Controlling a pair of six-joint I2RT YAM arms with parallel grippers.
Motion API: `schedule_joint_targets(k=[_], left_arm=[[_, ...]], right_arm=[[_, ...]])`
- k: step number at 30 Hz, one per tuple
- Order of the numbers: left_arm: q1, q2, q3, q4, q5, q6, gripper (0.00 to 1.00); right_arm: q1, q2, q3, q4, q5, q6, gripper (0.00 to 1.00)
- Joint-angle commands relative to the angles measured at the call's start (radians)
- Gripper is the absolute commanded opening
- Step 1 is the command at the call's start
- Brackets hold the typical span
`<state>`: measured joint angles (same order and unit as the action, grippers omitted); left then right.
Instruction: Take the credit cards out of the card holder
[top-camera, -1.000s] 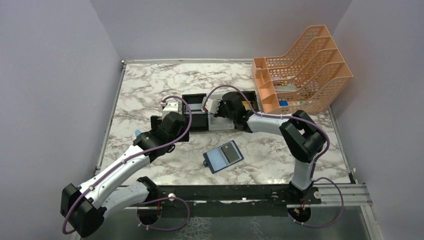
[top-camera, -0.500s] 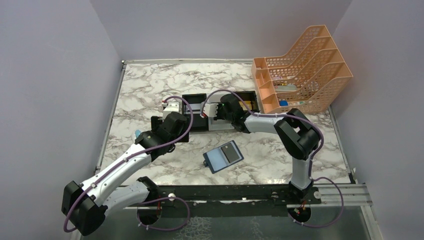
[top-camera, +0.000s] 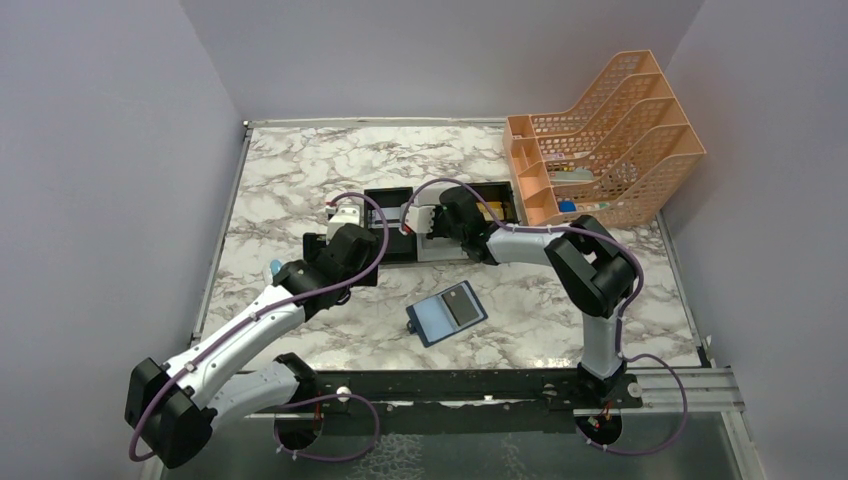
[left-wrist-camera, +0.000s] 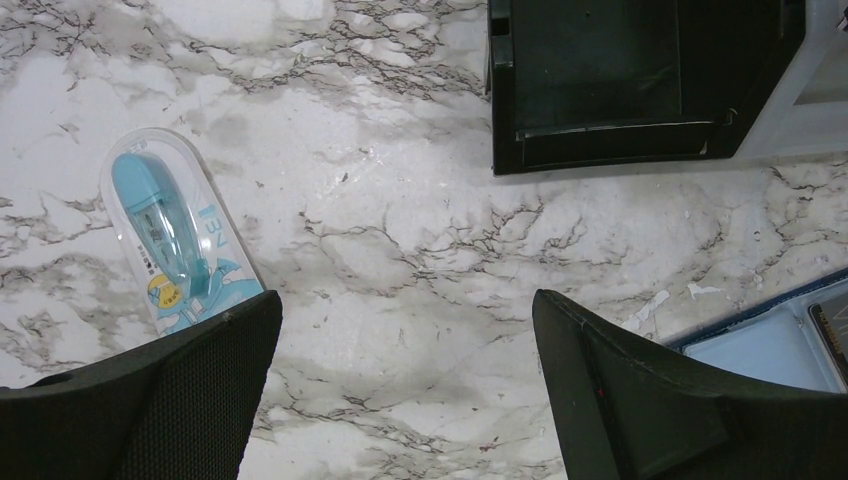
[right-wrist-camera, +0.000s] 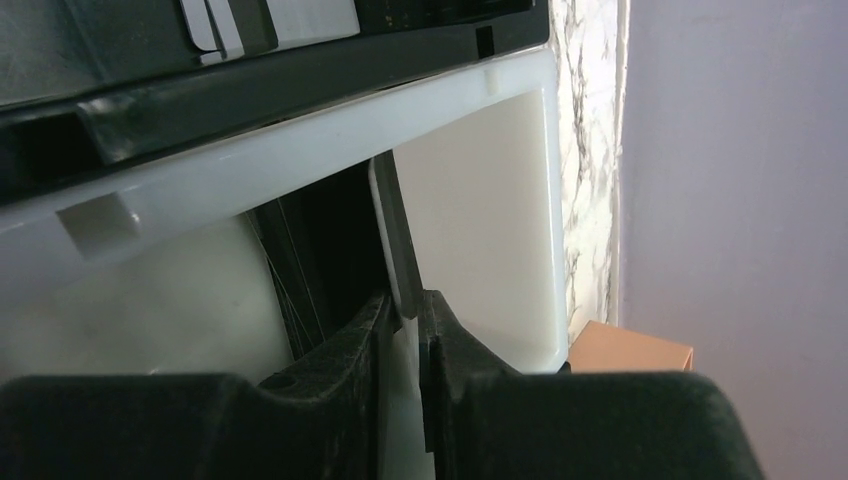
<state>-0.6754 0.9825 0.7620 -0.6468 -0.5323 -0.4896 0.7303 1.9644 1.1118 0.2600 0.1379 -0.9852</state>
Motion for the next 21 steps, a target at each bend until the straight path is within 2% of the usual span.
schedule_joint_targets(k=[1,13,21], left_arm=[[0.004,0.008,0.038,-0.018,-0.014,0.013,0.99],[0.004,0.018,0.040,-0.018,0.012,0.016,0.99],[0.005,0.011,0.043,-0.004,0.101,0.017,0.99]], right_arm=[[0.002,-0.001,0.023,-0.029,-0.021,-0.010,0.19],[0.003,-0.095,0.000,-0.098,-0.068,0.032,0.25],[0.003,-0.255,-0.067,-0.059,-0.135,0.233,0.28]])
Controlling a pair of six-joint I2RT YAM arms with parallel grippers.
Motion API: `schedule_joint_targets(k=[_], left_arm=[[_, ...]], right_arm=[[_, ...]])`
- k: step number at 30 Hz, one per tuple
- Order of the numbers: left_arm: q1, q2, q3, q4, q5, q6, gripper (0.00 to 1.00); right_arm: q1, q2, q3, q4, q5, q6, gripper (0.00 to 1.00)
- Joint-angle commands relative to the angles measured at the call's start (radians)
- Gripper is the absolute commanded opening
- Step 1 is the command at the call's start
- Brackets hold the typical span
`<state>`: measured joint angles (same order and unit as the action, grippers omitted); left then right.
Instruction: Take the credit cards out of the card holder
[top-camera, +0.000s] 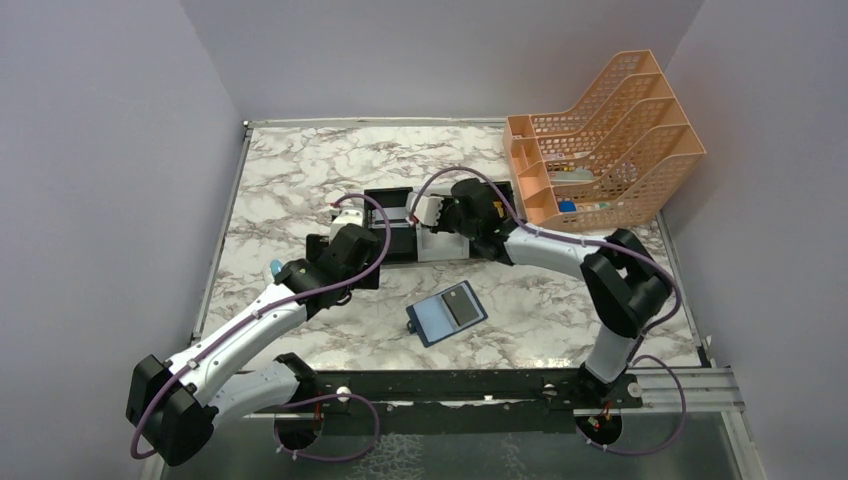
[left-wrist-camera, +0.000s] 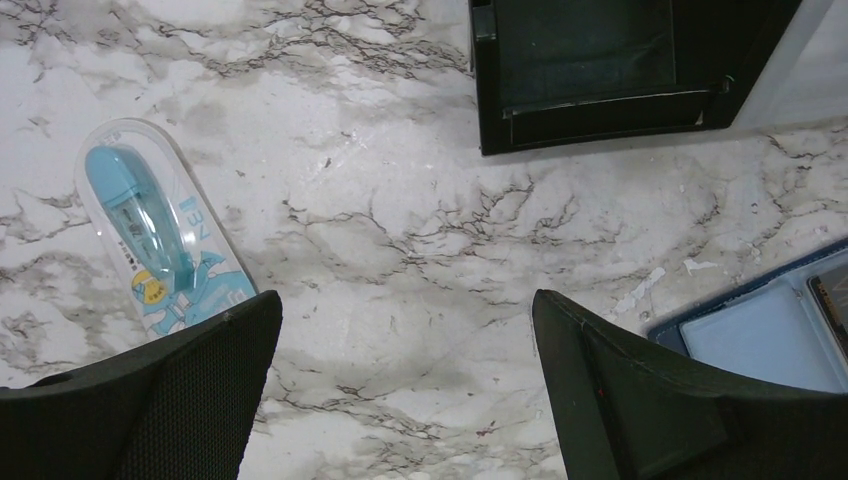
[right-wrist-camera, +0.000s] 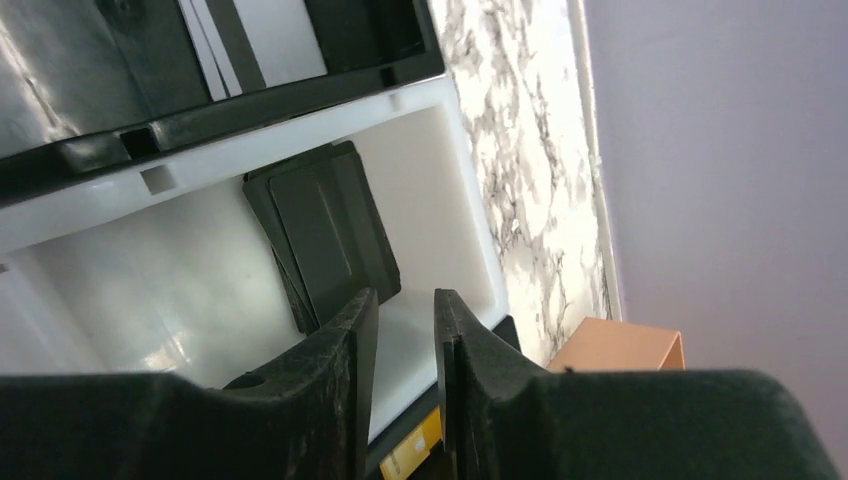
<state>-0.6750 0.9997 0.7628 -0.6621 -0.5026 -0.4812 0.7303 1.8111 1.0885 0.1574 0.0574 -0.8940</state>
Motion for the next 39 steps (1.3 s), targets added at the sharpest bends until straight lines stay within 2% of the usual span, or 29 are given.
schedule_joint_targets(k=[1,4,7,9,10,12,14,17,21,27,29,32,39], left_arm=[[0.004,-0.013,0.043,0.024,0.100,0.009,0.99],[0.005,-0.046,0.028,0.081,0.224,-0.006,0.99],[0.005,-0.089,-0.016,0.182,0.365,-0.057,0.99],[0.004,-0.104,-0.049,0.261,0.479,-0.098,0.99],[0.003,-0.106,-0.061,0.300,0.532,-0.125,0.99],[0.003,-0.105,-0.103,0.398,0.644,-0.182,0.99],[0.002,-0.102,-0.161,0.535,0.742,-0.254,0.98],[-0.010,-0.070,-0.226,0.707,0.793,-0.355,0.93],[-0.079,0.024,-0.204,0.738,0.747,-0.373,0.89],[-0.236,0.141,-0.139,0.733,0.553,-0.386,0.84],[-0.255,0.182,-0.131,0.732,0.512,-0.408,0.81],[-0.273,0.199,-0.150,0.744,0.460,-0.453,0.78],[-0.298,0.215,-0.228,0.880,0.434,-0.538,0.75]], right_arm=[[0.002,-0.130,-0.061,0.066,-0.043,0.199,0.29],[0.003,-0.250,-0.148,0.131,-0.019,0.413,0.31],[0.003,-0.377,-0.251,0.142,0.015,0.737,0.36],[0.002,-0.455,-0.310,0.076,0.070,0.977,0.48],[0.002,-0.488,-0.335,0.028,0.079,1.066,0.51],[-0.004,-0.548,-0.396,-0.043,0.082,1.200,0.52],[-0.010,-0.597,-0.462,-0.069,0.019,1.318,0.52],[-0.011,-0.633,-0.547,-0.066,-0.079,1.439,0.52],[-0.011,-0.641,-0.586,-0.093,-0.139,1.520,0.49],[-0.011,-0.721,-0.670,-0.009,-0.133,1.562,0.39],[-0.011,-0.711,-0.649,-0.055,-0.122,1.559,0.33],[-0.011,-0.697,-0.643,-0.116,-0.091,1.590,0.32],[-0.011,-0.621,-0.650,-0.066,-0.250,1.605,0.23]])
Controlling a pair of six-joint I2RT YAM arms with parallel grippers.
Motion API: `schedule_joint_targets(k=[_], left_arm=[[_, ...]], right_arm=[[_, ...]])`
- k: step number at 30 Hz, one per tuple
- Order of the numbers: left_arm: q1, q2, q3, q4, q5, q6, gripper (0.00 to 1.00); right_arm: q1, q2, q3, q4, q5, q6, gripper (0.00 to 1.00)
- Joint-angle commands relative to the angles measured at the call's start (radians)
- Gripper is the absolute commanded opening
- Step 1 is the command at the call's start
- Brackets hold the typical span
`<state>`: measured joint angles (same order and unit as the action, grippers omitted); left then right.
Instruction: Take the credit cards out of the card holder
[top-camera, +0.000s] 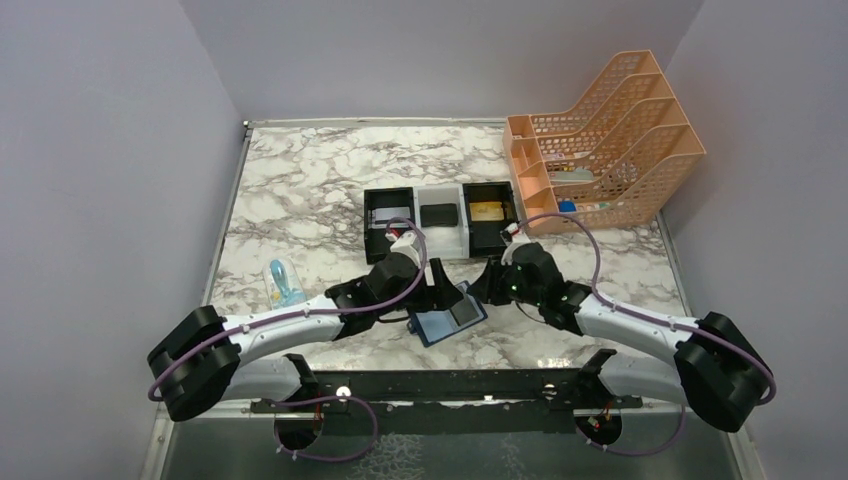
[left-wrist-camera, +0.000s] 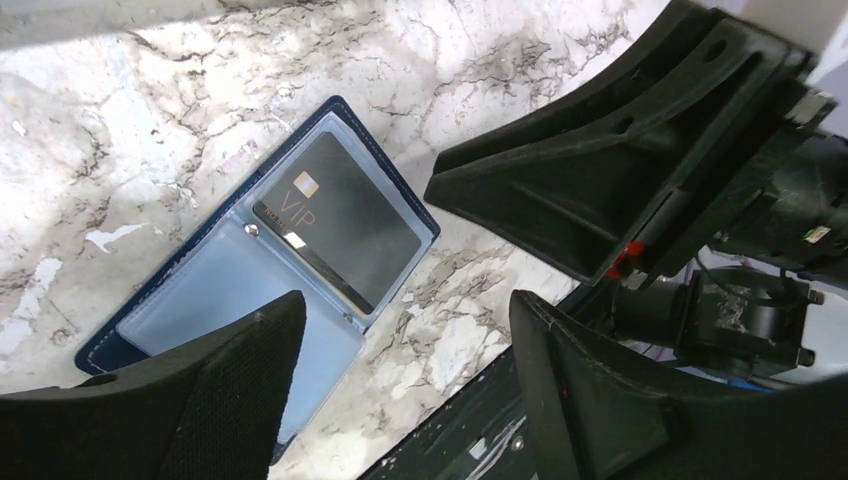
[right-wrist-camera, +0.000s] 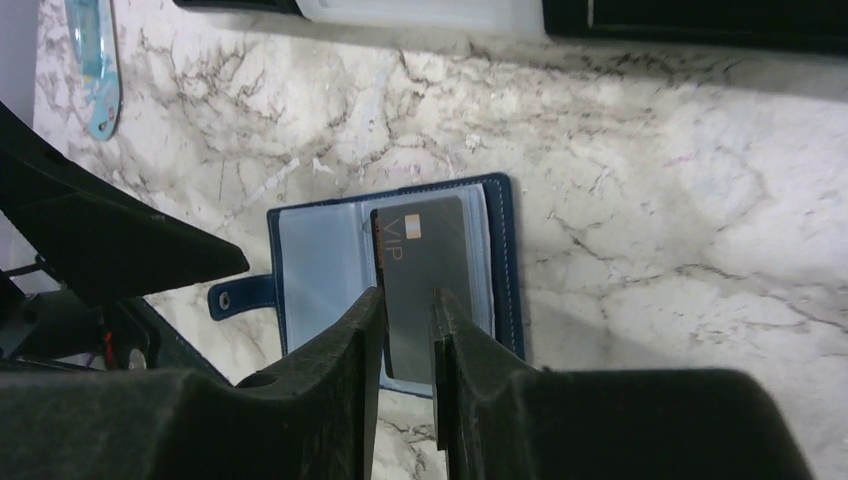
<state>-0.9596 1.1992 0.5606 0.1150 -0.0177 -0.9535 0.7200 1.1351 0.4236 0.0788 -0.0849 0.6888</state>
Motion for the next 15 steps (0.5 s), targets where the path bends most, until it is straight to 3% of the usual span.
schedule_joint_targets(k=[1,9,15], left_arm=[[-0.018,0.023,-0.027,0.102,-0.055,-0.070,0.74],[-0.028,0.057,-0.044,0.115,-0.078,-0.090,0.61],[-0.039,0.102,-0.045,0.134,-0.094,-0.083,0.57]], right_arm=[[-0.001,0.078,0.028,0.007,-0.123,0.022,0.19],[-0.001,0.155,0.046,-0.009,-0.103,0.002,0.15],[-0.001,0.162,0.057,-0.035,-0.028,-0.048,0.16]])
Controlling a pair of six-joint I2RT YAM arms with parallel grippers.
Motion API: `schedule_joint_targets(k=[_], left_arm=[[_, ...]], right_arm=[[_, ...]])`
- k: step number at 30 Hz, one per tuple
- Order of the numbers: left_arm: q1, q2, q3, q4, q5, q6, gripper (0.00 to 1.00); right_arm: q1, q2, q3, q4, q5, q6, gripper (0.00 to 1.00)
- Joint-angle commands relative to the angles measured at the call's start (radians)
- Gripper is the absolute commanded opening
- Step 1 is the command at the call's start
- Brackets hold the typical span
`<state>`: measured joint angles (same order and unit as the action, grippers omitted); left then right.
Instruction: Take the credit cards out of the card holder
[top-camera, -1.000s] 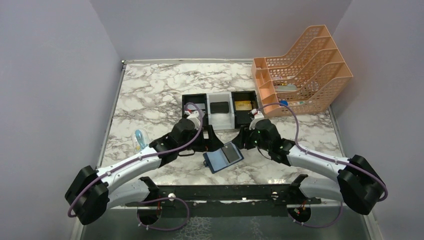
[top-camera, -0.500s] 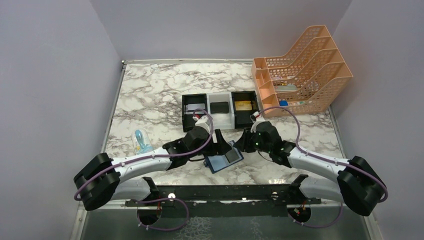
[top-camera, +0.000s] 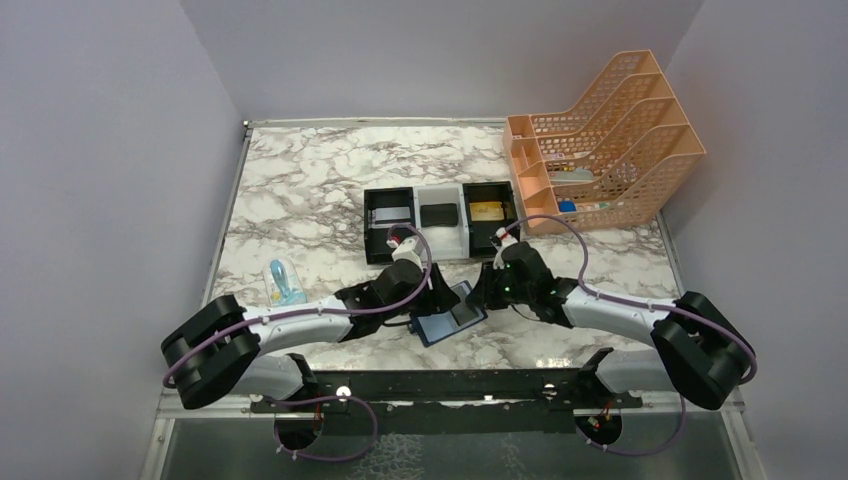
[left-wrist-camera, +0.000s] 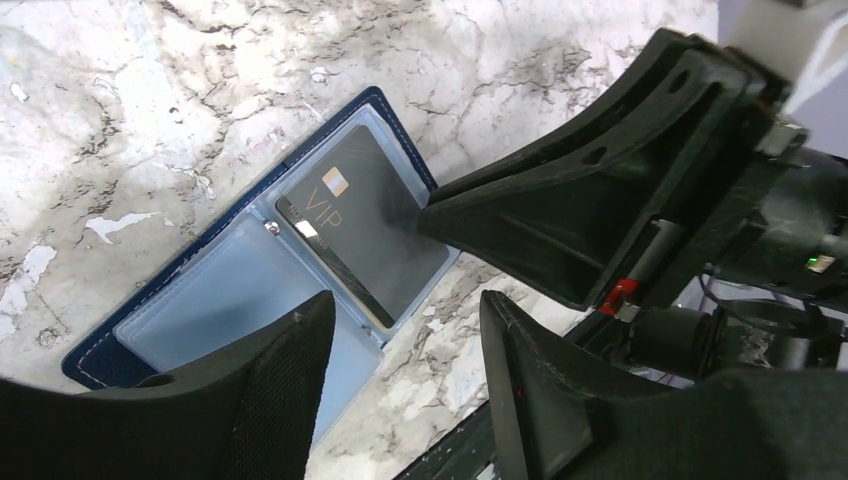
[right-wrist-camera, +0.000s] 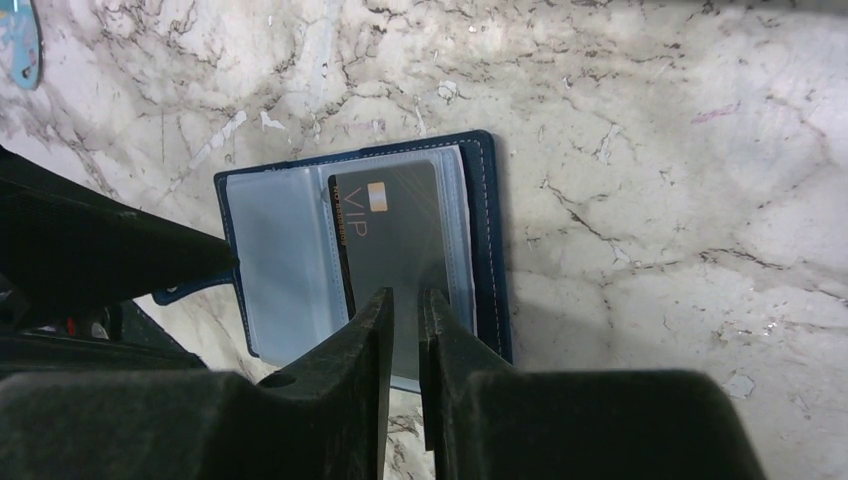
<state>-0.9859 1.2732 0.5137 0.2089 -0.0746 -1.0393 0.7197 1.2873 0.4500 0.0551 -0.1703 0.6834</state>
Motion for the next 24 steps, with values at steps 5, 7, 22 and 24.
schedule_joint_targets(k=[5,7,22,24], left_arm=[[-0.024,0.067,0.013,0.038,-0.077,0.001,0.53],[-0.026,0.088,0.017,0.036,-0.080,-0.003,0.52],[-0.068,0.173,-0.018,0.032,-0.124,-0.063,0.35],[-0.070,0.176,-0.019,0.037,-0.126,-0.068,0.30]], right_arm=[[0.000,0.055,0.037,-0.011,0.038,-0.067,0.16],[0.000,0.071,0.026,-0.008,0.023,-0.054,0.16],[0.000,0.049,-0.091,0.039,-0.031,0.004,0.16],[0.000,0.055,-0.095,0.047,-0.045,0.008,0.16]])
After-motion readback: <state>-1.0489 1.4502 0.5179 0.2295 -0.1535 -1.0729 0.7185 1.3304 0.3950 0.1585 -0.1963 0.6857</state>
